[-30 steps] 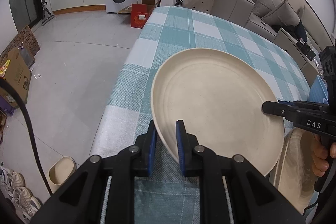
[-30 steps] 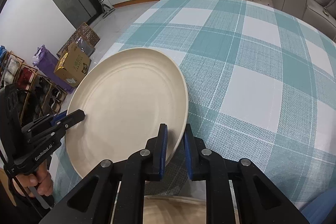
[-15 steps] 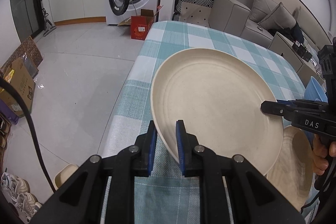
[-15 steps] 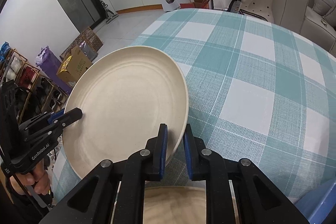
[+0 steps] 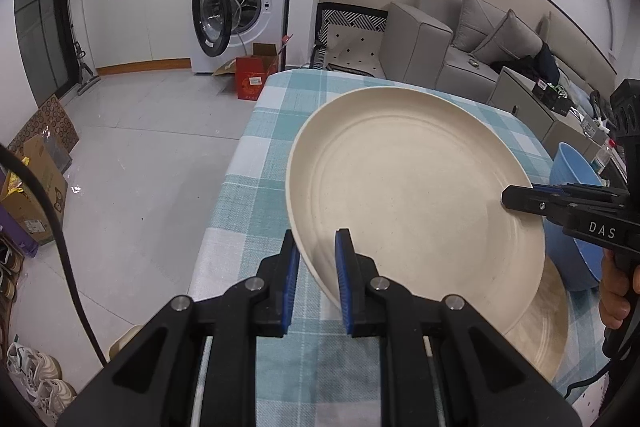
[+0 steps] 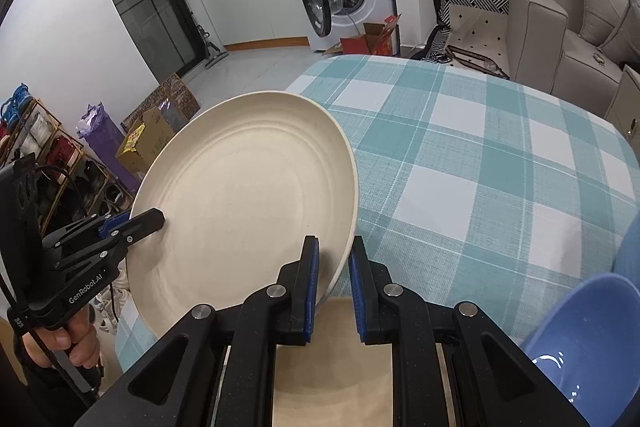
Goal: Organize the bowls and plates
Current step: 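Lift the held cream plate and carry it toward the stacked plates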
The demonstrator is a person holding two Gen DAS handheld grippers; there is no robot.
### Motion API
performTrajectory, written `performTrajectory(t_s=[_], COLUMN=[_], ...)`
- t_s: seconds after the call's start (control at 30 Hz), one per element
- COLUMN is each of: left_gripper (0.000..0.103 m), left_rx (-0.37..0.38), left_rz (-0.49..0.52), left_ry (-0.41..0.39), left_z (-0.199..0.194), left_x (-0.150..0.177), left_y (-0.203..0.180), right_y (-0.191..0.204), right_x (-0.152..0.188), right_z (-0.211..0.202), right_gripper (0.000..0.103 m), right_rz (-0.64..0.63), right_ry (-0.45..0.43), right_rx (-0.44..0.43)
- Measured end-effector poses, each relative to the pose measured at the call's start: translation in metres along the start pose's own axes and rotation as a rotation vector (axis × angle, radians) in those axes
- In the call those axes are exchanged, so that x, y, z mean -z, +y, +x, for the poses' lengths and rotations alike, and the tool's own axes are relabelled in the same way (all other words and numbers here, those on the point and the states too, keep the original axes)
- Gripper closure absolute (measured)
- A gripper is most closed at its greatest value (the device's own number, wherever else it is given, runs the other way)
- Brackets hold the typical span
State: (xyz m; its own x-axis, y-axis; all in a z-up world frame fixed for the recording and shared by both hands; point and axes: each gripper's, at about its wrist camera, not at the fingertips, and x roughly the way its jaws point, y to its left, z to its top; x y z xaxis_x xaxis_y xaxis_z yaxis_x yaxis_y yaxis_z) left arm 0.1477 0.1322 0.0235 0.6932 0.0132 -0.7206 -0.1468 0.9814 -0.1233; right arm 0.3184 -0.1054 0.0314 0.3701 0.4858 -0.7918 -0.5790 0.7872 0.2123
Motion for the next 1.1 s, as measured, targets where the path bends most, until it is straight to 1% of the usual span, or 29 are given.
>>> performTrajectory(t_s=[0.23, 0.47, 0.87, 1.1], left_gripper=[0.087, 0.087, 0.087, 0.087], left_rx=[0.027, 0.045, 0.072, 0.096], left_rz=[0.031, 0.064, 0.096, 0.107], left_ry=[-0.027, -0.034, -0.036, -0.017], left_z=[-0.020, -0.031, -0.038, -0.033], left_x=[0.008, 0.017, 0.025, 0.037], left_y=[-0.025, -0.048, -0.069, -0.075], right_y=[-0.008, -0.019, -0.030, -0.031], right_x=[0.025, 0.048, 0.072, 0.088], right_z=[-0.042, -0.069, -0.090, -0.098], right_gripper=[0.087, 0.087, 0.087, 0.087], right_rz=[0.015, 0.033, 0.043, 0.047], right_ry=[-0.039, -0.055, -0.056, -0.049], right_rx=[0.017, 0.037, 0.053, 0.071])
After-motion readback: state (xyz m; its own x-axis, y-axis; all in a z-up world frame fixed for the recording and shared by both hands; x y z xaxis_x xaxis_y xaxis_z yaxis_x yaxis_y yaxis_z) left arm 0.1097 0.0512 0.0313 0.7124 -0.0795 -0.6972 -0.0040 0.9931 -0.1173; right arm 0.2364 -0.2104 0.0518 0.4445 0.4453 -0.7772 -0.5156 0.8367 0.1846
